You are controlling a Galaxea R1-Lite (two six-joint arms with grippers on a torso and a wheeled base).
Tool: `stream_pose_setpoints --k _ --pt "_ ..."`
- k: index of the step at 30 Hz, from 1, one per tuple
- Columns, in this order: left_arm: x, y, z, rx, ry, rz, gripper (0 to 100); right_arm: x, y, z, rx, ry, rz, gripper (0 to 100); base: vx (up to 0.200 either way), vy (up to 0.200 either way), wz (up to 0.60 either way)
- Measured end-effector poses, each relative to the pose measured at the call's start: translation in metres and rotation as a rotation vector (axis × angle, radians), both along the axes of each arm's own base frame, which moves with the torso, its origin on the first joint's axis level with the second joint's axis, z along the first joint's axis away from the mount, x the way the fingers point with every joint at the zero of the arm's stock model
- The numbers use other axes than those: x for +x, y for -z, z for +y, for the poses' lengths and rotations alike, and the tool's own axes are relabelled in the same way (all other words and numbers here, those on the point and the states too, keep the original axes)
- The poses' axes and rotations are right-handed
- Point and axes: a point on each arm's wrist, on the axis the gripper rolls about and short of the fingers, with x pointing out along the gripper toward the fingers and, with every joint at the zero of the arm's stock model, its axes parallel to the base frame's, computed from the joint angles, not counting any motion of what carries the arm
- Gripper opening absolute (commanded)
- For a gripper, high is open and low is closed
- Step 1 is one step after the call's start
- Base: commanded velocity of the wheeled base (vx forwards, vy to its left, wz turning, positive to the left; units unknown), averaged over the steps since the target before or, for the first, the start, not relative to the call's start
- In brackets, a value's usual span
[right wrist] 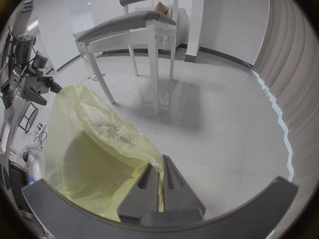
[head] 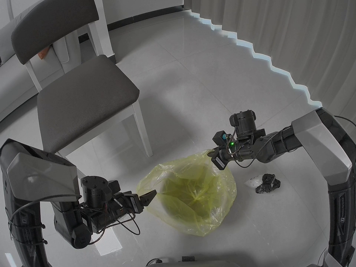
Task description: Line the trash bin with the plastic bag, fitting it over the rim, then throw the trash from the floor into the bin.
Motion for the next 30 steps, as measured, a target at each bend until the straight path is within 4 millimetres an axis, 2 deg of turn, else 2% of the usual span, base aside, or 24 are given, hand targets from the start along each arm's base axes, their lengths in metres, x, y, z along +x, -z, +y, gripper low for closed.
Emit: stream_pose_setpoints --k 14,23,28,29,30 --pt "0.001 0.009 0.000 -0.005 -0.004 -0.009 100 0.025 0.037 -0.009 -0.018 0.036 0.044 0 0.000 0.000 0.00" --pt "-0.001 0.017 0.001 0.009 -0.002 0.021 100 0.020 0.055 -0.013 -0.039 0.041 0.096 0 0.000 0.000 0.00" --pt "-0.001 0.018 0.001 0.008 -0.001 0.022 100 0.016 0.052 -0.015 -0.036 0.045 0.102 0 0.000 0.000 0.00" --pt "-0.001 0.018 0.001 0.008 0.000 0.023 100 0.016 0.050 -0.015 -0.033 0.047 0.101 100 0.000 0.000 0.00" --pt "-0.001 0.018 0.001 0.008 0.001 0.023 100 0.015 0.048 -0.015 -0.030 0.049 0.101 100 0.000 0.000 0.00"
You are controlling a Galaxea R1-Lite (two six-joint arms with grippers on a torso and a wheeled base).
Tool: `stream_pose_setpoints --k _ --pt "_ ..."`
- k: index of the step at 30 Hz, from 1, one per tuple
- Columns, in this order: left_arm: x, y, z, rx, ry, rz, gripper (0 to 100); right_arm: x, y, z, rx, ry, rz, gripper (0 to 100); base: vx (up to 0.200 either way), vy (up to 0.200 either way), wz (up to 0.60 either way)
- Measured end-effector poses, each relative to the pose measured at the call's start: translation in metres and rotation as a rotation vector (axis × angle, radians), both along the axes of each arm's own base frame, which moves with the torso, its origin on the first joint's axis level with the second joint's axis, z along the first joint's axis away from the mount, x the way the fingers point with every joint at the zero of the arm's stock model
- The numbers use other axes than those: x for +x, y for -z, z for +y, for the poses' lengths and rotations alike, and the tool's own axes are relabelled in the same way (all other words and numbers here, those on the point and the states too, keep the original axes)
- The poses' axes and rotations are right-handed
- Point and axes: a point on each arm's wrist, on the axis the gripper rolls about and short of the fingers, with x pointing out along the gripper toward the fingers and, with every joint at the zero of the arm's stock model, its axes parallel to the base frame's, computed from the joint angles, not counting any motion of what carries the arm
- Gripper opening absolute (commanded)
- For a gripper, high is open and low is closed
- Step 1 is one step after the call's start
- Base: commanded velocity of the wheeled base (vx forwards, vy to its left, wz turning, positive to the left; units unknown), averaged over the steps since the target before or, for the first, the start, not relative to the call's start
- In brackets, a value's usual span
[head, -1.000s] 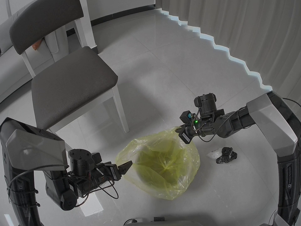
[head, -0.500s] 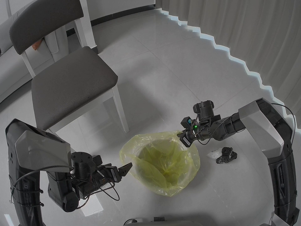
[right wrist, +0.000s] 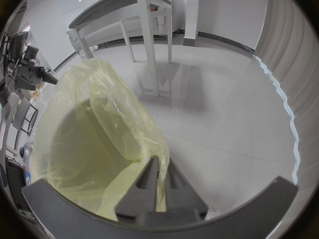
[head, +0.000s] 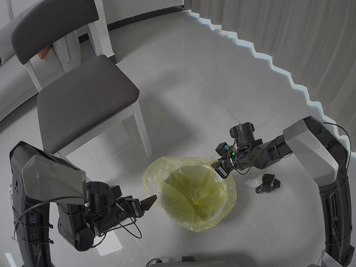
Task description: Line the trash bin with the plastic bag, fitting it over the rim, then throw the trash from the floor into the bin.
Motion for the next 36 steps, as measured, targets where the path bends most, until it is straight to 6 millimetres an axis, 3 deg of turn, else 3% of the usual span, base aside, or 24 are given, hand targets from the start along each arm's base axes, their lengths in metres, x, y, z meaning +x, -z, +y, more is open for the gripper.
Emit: stream_pose_setpoints --k 13,28,29,36 --pt "0.008 0.004 -0.004 -0.002 0.010 -0.015 100 -0.012 -0.028 -0.005 0.111 0.112 0.053 100 0.000 0.000 0.00" --pt "0.026 0.019 -0.019 0.016 0.029 0.021 100 -0.039 -0.053 -0.040 0.119 0.184 0.078 100 0.000 0.000 0.00" --pt "0.027 0.020 -0.020 0.016 0.032 0.019 0 -0.040 -0.054 -0.041 0.120 0.185 0.073 100 0.000 0.000 0.00" --pt "0.028 0.022 -0.022 0.017 0.036 0.021 0 -0.048 -0.053 -0.049 0.121 0.188 0.053 100 0.000 0.000 0.00"
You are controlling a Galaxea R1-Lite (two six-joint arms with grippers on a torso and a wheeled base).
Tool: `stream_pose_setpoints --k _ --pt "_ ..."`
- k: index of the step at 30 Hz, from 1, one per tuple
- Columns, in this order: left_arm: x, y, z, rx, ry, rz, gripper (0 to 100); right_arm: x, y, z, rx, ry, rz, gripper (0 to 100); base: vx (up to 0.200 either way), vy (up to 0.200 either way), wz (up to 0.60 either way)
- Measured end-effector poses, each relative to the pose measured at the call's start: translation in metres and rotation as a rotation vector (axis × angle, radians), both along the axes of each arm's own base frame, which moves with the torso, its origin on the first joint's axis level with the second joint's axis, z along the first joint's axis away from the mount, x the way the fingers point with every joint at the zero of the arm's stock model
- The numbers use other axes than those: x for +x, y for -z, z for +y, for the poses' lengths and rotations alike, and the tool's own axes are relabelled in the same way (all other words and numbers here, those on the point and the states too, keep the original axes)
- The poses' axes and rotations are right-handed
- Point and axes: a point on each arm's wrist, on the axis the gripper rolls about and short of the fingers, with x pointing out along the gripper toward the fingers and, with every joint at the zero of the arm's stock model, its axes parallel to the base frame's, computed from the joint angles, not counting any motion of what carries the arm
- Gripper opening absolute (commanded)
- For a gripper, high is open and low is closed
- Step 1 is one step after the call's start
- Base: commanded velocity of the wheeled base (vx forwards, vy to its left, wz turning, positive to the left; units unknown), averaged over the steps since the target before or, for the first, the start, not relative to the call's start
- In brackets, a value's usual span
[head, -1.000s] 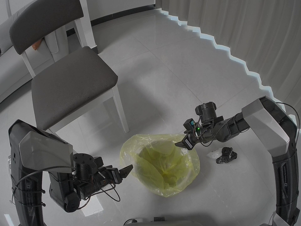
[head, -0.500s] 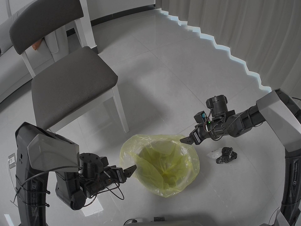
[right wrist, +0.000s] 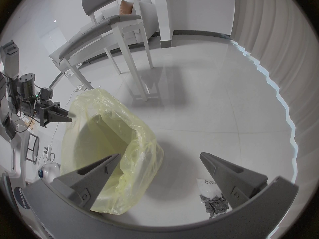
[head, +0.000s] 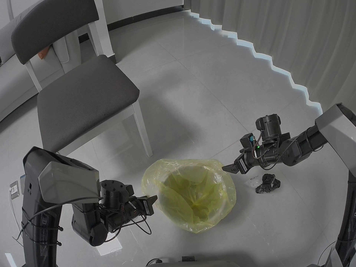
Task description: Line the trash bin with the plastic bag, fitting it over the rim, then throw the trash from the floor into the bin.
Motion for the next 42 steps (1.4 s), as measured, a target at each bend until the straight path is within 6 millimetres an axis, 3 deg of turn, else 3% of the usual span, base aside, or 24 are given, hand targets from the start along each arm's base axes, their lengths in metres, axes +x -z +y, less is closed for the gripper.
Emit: stream_pose_setpoints --k 7,14,27,37,42 --pt "-0.008 0.002 0.000 0.013 0.007 0.022 0 -0.005 0.009 -0.014 -0.003 0.022 -0.018 100 0.000 0.000 0.00" --pt "-0.029 -0.001 0.010 0.037 0.006 0.070 0 -0.012 0.015 -0.022 -0.007 0.036 -0.006 100 0.000 0.000 0.00" --pt "-0.065 -0.017 0.022 0.038 0.027 0.089 0 -0.020 0.021 -0.024 -0.009 0.029 0.017 100 0.000 0.000 0.00" --pt "-0.088 -0.012 0.032 0.082 0.037 0.176 0 -0.024 0.025 -0.023 -0.010 0.023 0.022 100 0.000 0.000 0.00" --pt "-0.091 -0.012 0.033 0.087 0.036 0.189 0 -0.025 0.026 -0.022 -0.011 0.021 0.024 100 0.000 0.000 0.00"
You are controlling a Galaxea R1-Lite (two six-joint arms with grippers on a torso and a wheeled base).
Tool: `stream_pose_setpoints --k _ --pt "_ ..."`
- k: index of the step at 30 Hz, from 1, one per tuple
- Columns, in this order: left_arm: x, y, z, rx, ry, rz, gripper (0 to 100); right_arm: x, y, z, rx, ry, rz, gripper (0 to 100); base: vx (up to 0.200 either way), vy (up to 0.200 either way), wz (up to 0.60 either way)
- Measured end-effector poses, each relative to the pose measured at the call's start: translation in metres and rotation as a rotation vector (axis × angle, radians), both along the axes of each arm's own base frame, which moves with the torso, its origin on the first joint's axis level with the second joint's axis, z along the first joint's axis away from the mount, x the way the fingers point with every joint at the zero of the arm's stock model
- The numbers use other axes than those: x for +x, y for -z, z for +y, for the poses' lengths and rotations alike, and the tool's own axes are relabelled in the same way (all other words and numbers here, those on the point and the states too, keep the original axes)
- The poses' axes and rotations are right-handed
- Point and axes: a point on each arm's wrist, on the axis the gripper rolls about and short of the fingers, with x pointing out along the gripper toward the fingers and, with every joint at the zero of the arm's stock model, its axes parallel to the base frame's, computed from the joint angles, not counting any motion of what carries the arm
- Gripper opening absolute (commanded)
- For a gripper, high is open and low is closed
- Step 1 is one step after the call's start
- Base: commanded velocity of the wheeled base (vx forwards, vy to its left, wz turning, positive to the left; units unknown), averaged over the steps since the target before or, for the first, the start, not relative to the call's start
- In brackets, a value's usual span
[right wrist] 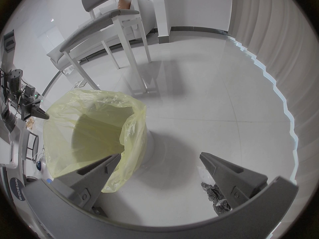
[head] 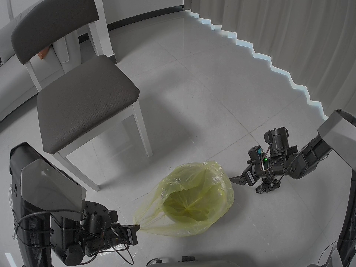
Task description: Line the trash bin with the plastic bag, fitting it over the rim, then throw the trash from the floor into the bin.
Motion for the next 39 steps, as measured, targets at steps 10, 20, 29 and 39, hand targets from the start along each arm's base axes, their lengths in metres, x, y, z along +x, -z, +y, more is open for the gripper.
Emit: stream_pose_setpoints --k 10,20,29,39 --pt "0.031 0.018 -0.015 -0.021 -0.003 -0.051 0 0.000 0.003 0.001 -0.001 -0.001 0.010 100 0.000 0.000 0.00" --pt "0.075 0.043 -0.027 -0.018 -0.031 -0.053 0 0.003 0.009 -0.001 0.001 0.010 0.023 100 0.000 0.000 0.00" --pt "0.102 0.046 -0.032 -0.025 -0.056 -0.067 0 0.004 0.017 -0.004 -0.003 0.019 0.043 100 0.000 0.000 0.00" --pt "0.097 0.033 -0.027 -0.038 -0.066 -0.077 0 -0.001 0.021 -0.002 -0.006 0.014 0.066 100 0.000 0.000 0.00"
